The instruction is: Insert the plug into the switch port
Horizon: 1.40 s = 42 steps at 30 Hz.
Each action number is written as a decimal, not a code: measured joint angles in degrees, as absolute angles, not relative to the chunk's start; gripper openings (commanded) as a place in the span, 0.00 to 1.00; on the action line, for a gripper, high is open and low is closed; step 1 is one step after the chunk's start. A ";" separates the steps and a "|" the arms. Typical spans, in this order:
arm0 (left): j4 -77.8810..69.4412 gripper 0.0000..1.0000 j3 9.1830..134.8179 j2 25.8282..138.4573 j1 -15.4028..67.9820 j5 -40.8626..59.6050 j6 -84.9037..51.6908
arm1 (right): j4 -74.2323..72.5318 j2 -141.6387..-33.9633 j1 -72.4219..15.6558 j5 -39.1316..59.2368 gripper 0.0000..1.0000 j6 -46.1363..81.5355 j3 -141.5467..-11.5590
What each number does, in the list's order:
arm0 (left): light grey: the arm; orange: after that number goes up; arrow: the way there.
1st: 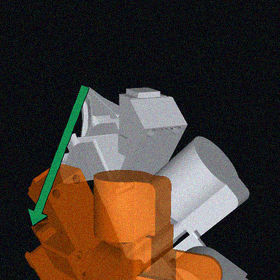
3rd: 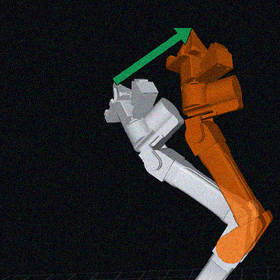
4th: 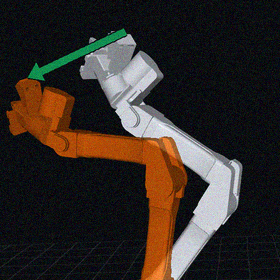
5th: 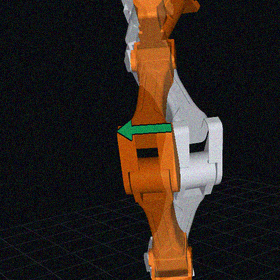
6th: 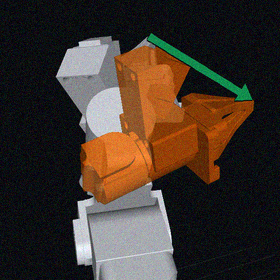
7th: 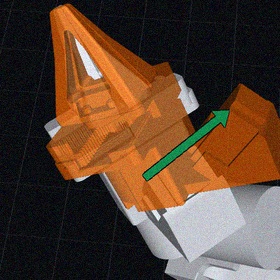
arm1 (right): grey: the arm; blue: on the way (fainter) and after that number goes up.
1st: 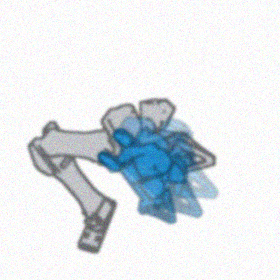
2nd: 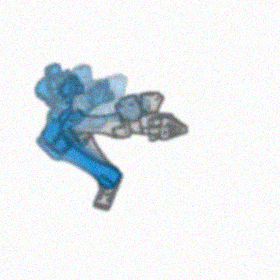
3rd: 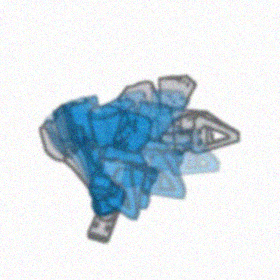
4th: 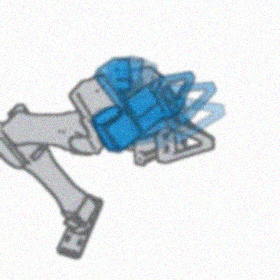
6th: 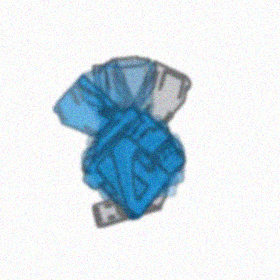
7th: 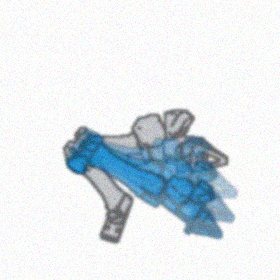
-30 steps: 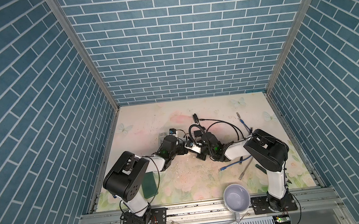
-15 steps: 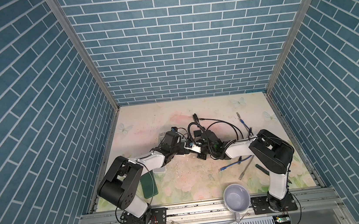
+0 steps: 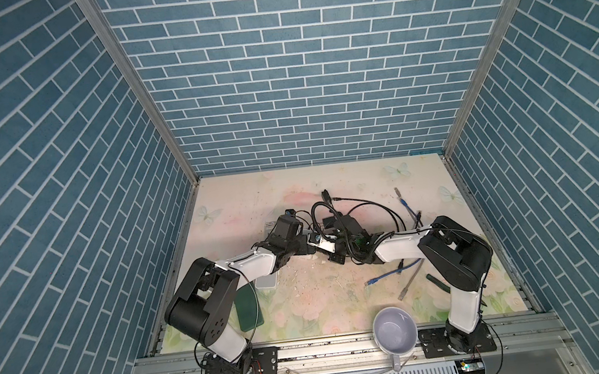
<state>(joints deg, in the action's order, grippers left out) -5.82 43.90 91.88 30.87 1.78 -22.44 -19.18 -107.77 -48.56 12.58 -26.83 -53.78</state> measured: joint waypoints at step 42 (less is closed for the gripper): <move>-15.18 1.00 40.49 83.53 34.81 10.37 -15.49 | 24.88 -71.99 -26.26 1.28 0.29 -17.32 -47.07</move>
<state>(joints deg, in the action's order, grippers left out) -15.18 40.49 83.53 34.81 10.37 -15.49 24.88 -71.99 -26.26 1.28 -17.32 -47.07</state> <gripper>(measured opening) 0.996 0.284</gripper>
